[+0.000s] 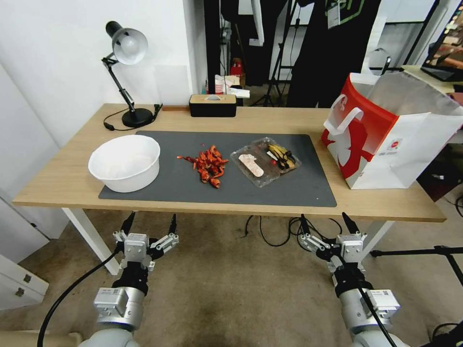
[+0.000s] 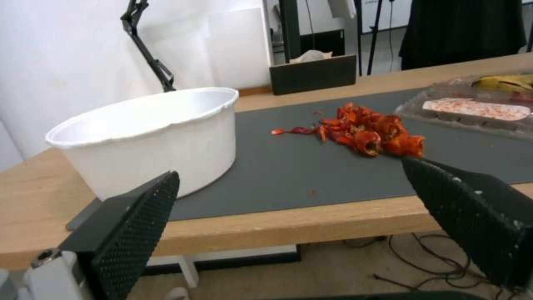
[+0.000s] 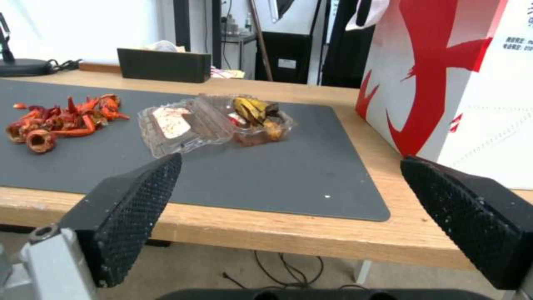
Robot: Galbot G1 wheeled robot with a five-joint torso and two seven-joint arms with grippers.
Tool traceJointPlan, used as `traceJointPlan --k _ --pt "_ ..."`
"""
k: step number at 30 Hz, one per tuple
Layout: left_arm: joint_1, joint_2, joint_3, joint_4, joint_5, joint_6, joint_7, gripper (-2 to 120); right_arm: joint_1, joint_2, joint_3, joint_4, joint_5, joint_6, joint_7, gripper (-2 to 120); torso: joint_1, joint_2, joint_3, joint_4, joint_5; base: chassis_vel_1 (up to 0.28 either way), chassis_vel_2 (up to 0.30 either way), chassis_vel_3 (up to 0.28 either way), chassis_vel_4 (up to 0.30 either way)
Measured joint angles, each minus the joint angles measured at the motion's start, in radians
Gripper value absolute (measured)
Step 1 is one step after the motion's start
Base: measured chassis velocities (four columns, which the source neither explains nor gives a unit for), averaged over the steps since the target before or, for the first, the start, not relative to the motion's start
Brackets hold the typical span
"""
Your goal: Close the disposable takeout box, then place it into the delivery bag.
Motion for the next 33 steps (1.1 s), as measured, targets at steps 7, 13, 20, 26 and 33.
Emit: traceJointPlan --k 7,13,20,26,33 --pt "0.0 0.0 0.0 0.0 0.0 0.0 0.0 100 0.0 0.0 0.0 0.0 0.0 0.0 0.0 100 0.0 0.0 0.0 0.0 0.0 0.0 0.0 0.0 0.0" --pt "0.0 0.0 0.0 0.0 0.0 0.0 0.0 100 0.0 0.0 0.0 0.0 0.0 0.0 0.0 100 0.0 0.0 0.0 0.0 0.0 0.0 0.0 0.0 0.0" --pt "-0.059 0.036 -0.016 0.021 -0.098 0.019 -0.042 100 0.027 -0.031 0.016 0.013 0.074 -0.067 -0.087 100 0.0 0.0 0.0 0.0 -0.0002 0.0 0.0 0.0 0.0" --pt "-0.169 0.106 -0.046 0.067 -0.284 0.059 -0.125 100 0.079 -0.091 0.048 0.041 0.217 -0.198 -0.256 100 0.0 0.0 0.0 -0.0002 -0.0001 0.0 0.0 0.0 0.0" --pt "-0.179 0.126 -0.048 0.049 -0.35 0.068 -0.1 100 0.135 -0.154 0.081 0.071 0.367 -0.335 -0.434 100 0.0 0.0 0.0 0.0002 -0.0003 0.0 0.0 0.0 0.0"
